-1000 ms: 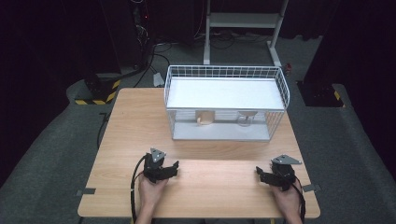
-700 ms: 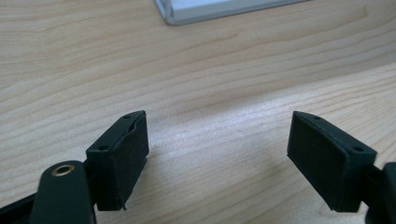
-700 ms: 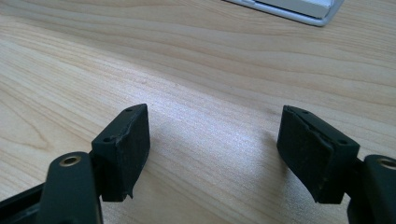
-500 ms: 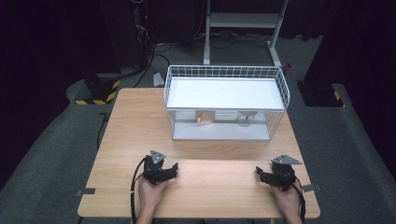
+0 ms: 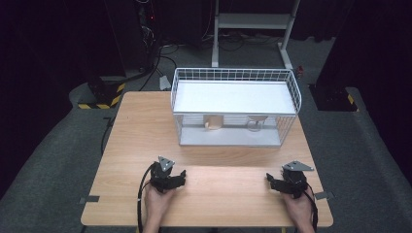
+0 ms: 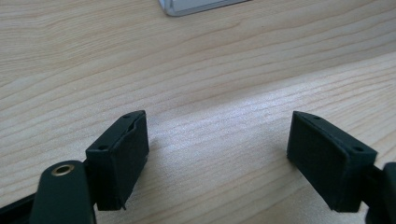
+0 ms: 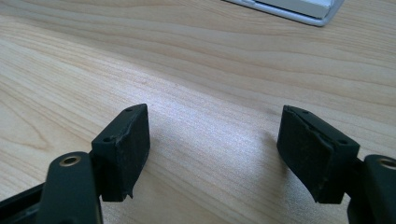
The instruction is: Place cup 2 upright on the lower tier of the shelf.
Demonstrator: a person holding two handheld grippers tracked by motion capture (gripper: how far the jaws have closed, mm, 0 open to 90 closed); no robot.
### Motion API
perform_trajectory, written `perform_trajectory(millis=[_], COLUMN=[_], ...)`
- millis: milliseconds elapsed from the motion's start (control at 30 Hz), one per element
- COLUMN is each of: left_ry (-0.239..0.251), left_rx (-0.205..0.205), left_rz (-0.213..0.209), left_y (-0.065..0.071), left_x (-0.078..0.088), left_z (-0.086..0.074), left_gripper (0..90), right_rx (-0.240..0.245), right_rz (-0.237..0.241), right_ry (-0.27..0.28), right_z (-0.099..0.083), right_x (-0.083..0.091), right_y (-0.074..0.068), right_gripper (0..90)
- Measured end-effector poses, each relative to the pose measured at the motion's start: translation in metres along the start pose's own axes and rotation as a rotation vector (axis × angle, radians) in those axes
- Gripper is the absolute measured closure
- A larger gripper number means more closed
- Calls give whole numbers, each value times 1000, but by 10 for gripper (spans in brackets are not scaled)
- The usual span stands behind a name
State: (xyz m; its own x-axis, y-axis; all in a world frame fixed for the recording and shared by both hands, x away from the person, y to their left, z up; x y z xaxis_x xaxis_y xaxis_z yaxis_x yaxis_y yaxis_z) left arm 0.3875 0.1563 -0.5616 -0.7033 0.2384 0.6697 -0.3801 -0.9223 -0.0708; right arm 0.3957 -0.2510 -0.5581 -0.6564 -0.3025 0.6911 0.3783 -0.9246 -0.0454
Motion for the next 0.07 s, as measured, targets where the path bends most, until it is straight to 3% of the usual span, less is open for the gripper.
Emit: perform_trajectory(millis=[67], left_ry=[-1], left_rx=[0], left_rz=[-2], left_y=[0], left_x=[0], left_z=[0], left_gripper=[205], right_rx=[-3], right_rz=[2], right_ry=[-3], right_z=[0], right_x=[0], right_y=[-1], right_gripper=[256])
Point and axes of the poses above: each handheld gripper's, and its own axes: x roughly backward along the jaws, z roughly out of its top, y roughly to its right, the point moved 5 cm from there along -x, roughly forward along the jaws, and after that the axes turned 5 degrees about -x, right-handed, at the moved point
